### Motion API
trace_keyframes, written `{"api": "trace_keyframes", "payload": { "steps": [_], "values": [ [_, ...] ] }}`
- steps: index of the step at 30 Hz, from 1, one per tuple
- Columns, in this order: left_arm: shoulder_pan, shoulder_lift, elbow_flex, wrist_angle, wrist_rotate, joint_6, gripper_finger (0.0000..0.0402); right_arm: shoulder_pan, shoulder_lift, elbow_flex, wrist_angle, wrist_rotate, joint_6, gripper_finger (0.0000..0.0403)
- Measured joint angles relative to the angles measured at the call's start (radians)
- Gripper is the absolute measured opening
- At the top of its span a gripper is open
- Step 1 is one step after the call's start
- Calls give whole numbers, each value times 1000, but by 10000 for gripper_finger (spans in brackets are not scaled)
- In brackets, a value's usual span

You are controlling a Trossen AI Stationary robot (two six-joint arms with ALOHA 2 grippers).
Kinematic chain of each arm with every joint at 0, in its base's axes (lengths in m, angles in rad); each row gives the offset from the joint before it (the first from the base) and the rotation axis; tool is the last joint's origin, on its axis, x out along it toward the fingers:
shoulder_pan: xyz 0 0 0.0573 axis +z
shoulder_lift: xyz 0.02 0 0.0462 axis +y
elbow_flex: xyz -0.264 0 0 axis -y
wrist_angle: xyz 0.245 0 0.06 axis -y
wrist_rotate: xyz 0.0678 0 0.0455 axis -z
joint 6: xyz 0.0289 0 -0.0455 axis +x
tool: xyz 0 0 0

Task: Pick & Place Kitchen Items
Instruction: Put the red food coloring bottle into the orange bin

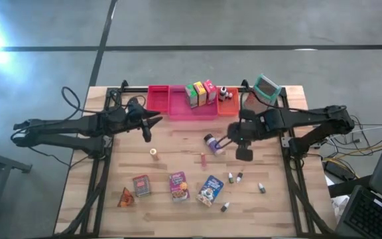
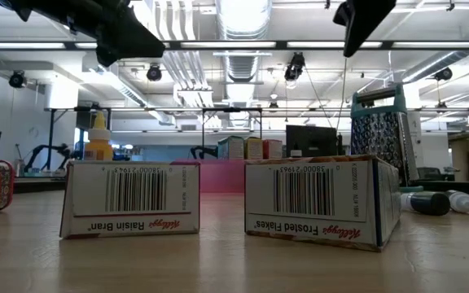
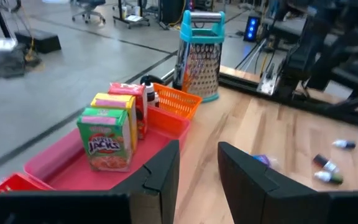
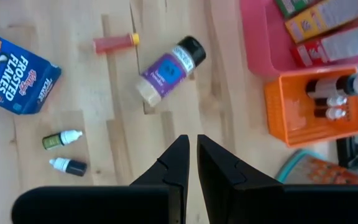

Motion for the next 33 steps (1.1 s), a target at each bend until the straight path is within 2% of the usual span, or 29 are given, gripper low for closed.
{"api": "trace_keyframes", "payload": {
  "steps": [5,10,12,17,22,28,33],
  "values": [
    [0,12,0,-55,45,-5,116,32,-36,-69,11,2,67,27],
    [-23,86,0,-34,264,17,116,80,-104,-194,54,24,173,27],
    [-53,135,0,0,280,49,116,105,-134,-245,98,24,200,27],
    [-95,237,9,69,254,101,116,192,-202,-378,226,24,278,28],
    [-94,272,34,72,203,90,114,282,-220,-469,253,20,280,30],
    [-94,266,42,76,56,73,113,304,-217,-531,245,-6,229,47],
    [-93,264,33,68,43,56,113,303,-209,-541,253,-15,214,71]
  ]
}}
